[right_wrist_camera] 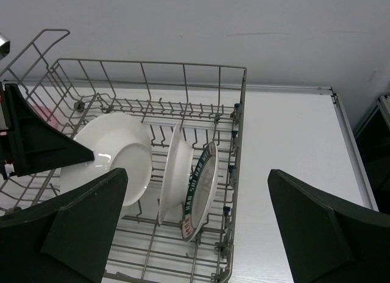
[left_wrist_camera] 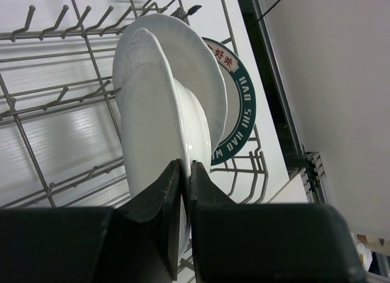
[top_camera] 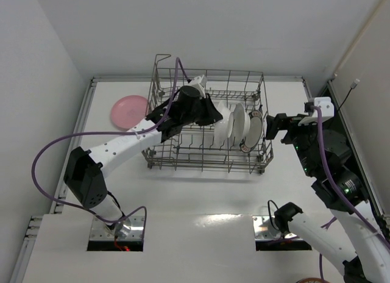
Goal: Load the plates into the dish rack
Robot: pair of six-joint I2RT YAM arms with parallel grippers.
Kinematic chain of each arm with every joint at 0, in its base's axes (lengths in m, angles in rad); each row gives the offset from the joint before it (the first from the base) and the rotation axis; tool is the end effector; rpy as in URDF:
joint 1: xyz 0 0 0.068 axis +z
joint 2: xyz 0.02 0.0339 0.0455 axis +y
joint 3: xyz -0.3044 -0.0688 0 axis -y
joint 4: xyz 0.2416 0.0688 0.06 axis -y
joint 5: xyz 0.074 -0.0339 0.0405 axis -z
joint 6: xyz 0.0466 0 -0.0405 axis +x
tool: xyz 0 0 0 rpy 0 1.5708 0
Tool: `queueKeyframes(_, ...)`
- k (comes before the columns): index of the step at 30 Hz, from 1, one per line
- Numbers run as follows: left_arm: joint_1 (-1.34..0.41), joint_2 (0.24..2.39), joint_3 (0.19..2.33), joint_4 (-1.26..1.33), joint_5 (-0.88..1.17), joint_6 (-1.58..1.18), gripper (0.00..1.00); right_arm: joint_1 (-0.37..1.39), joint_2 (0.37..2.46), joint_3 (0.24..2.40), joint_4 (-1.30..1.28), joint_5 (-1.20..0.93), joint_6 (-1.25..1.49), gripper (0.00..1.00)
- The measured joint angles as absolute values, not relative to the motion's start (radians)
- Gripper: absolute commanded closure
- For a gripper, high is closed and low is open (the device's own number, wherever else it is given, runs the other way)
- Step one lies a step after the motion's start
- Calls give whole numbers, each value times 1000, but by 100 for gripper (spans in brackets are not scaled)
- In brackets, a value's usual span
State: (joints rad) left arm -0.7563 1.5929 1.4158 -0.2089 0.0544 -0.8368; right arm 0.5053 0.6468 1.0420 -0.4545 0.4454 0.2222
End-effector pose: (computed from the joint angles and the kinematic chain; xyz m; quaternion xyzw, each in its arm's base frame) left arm 0.2796 -0.2673 0.3889 -0.0182 0.8292 -0.4148 0.3741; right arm 0.0909 0.0274 0.4385 0.0498 0.7241 0.0878 0.6823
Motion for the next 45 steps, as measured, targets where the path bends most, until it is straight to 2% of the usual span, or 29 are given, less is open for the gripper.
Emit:
queueKeyframes(24,-851,1595,1445,-193,-152,-865,100,505,643,1040,-459,445,202,1)
queueKeyframes(45,-895,1573,1468,-149,-212,-878,100,505,653,1040,-458,445,186,1)
